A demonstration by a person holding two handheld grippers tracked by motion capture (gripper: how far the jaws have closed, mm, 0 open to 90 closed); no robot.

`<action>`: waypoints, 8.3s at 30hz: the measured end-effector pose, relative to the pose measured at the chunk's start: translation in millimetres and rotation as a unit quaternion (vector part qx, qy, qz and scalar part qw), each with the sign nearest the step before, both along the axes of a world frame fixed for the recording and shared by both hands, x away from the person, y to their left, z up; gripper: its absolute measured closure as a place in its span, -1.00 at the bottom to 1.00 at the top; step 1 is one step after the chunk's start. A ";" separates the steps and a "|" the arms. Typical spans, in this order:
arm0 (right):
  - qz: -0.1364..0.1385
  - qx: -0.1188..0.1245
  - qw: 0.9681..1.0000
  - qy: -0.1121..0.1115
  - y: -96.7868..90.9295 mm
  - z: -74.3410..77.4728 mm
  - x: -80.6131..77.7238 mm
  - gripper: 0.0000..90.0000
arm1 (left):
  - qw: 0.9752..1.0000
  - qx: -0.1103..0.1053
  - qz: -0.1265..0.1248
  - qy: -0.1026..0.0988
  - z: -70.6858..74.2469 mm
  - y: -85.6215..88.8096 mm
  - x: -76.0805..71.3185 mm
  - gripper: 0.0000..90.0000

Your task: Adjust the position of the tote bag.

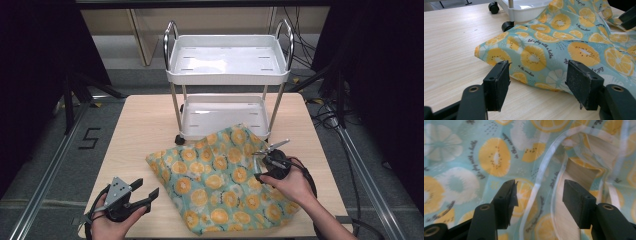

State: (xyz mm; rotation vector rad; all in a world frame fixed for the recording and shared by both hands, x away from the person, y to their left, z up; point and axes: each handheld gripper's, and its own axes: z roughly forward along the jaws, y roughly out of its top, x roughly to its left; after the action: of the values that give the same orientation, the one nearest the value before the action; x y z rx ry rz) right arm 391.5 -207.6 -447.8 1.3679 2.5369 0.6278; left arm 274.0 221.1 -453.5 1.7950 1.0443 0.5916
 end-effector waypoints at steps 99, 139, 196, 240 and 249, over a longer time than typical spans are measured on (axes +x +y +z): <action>0.235 0.078 0.954 -0.172 82.2 97.1 -53.2 1.00 | 0.964 0.082 -0.251 0.041 66.8 -77.3 179.0 -0.34; 0.387 0.038 0.901 -0.191 149.4 58.7 -93.0 1.00 | 0.969 0.080 -0.216 0.093 14.0 34.8 -25.2 0.98; 0.192 0.105 0.975 0.027 24.2 -15.5 -82.0 1.00 | 0.962 0.118 -0.212 0.122 -2.3 27.5 -13.5 0.98; 0.287 -0.070 0.915 -0.277 21.6 18.1 -75.1 0.95 | 0.933 0.131 -0.312 0.125 23.8 -47.5 5.1 0.62; 0.299 -0.013 0.943 -0.149 -6.1 -3.4 -63.7 0.28 | 0.906 0.176 -0.364 0.127 0.4 -39.7 -11.4 0.93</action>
State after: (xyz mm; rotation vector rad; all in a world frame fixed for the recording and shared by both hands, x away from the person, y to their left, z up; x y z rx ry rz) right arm 327.8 -213.7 -451.2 0.4188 2.6657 0.8160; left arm 262.5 181.4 -453.1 2.4376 0.3573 0.0750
